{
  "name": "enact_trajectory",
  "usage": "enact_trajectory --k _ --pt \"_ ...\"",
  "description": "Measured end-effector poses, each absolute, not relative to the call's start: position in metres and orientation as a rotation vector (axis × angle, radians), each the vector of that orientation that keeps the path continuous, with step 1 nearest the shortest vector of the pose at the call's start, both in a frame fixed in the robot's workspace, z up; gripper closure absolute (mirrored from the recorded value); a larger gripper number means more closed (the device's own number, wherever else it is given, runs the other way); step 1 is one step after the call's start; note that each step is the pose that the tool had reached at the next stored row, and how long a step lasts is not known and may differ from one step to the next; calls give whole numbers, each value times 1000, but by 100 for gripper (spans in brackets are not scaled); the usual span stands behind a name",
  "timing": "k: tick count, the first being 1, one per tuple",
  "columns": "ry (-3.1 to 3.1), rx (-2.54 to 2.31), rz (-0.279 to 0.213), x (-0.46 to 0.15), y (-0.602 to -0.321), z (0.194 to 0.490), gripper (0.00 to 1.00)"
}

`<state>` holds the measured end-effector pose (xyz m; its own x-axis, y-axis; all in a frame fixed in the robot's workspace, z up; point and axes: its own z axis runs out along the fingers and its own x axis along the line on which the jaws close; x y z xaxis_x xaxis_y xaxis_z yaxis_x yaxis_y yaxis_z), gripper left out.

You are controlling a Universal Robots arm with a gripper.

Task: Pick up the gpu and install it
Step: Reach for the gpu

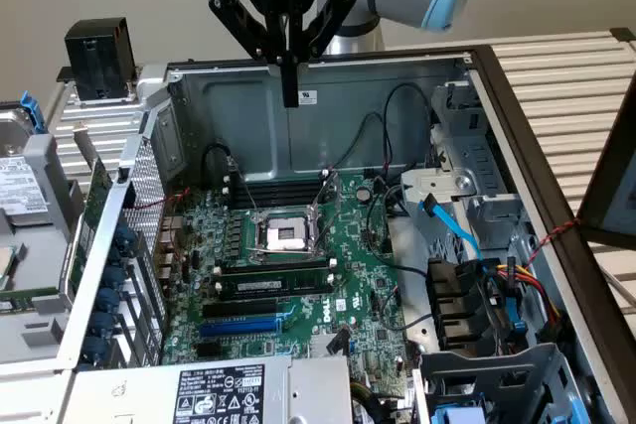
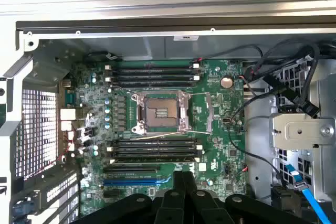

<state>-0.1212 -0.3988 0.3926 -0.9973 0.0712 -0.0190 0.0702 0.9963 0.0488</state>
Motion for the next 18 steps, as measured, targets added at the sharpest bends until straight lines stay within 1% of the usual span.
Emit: enact_trajectory --k 12,18 --pt "3117 110 74 -122 -399 393 89" --pt "3100 109 75 -143 -399 393 89"
